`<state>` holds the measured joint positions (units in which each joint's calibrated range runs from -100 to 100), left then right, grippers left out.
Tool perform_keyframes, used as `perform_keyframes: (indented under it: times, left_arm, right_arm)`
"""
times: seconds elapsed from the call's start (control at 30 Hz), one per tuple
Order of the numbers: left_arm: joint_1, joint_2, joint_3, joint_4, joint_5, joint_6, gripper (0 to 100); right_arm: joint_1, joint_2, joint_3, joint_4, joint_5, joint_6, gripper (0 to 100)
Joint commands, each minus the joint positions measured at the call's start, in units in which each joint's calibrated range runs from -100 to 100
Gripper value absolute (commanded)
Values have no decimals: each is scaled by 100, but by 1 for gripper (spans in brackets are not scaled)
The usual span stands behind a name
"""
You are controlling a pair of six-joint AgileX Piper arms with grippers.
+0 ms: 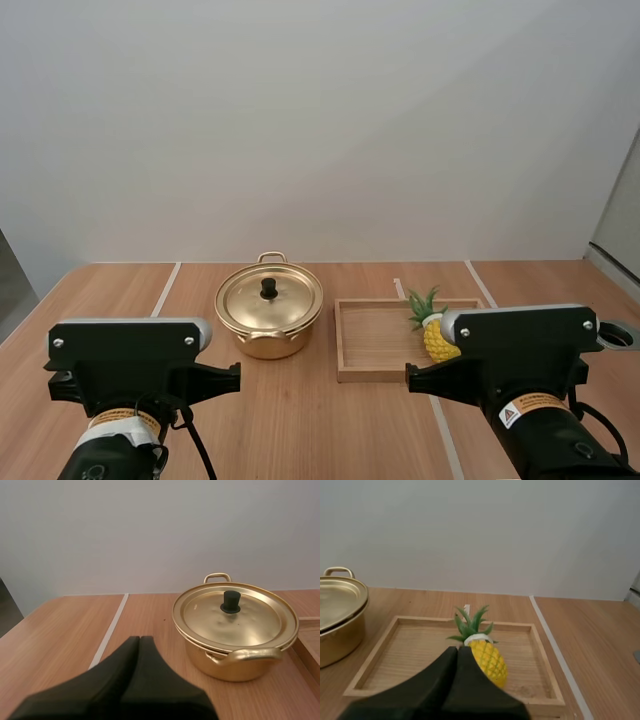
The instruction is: Open the pot, put the grape inside, and close it
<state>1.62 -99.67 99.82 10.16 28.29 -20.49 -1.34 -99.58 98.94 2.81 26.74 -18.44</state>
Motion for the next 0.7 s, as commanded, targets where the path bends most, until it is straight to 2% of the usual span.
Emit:
perform_keyframes:
  times: [0.0,0.23,0.67]
  left_arm:
    - [8,-33,18,45,168,-127,0]
    - [18,-33,18,45,255,-342,0]
    - [27,-33,18,45,96,-395,0]
  right_arm:
    - [74,-42,106,29,-228,19,0]
    - [190,-42,106,51,523,19,0]
    - [190,-42,106,51,492,19,0]
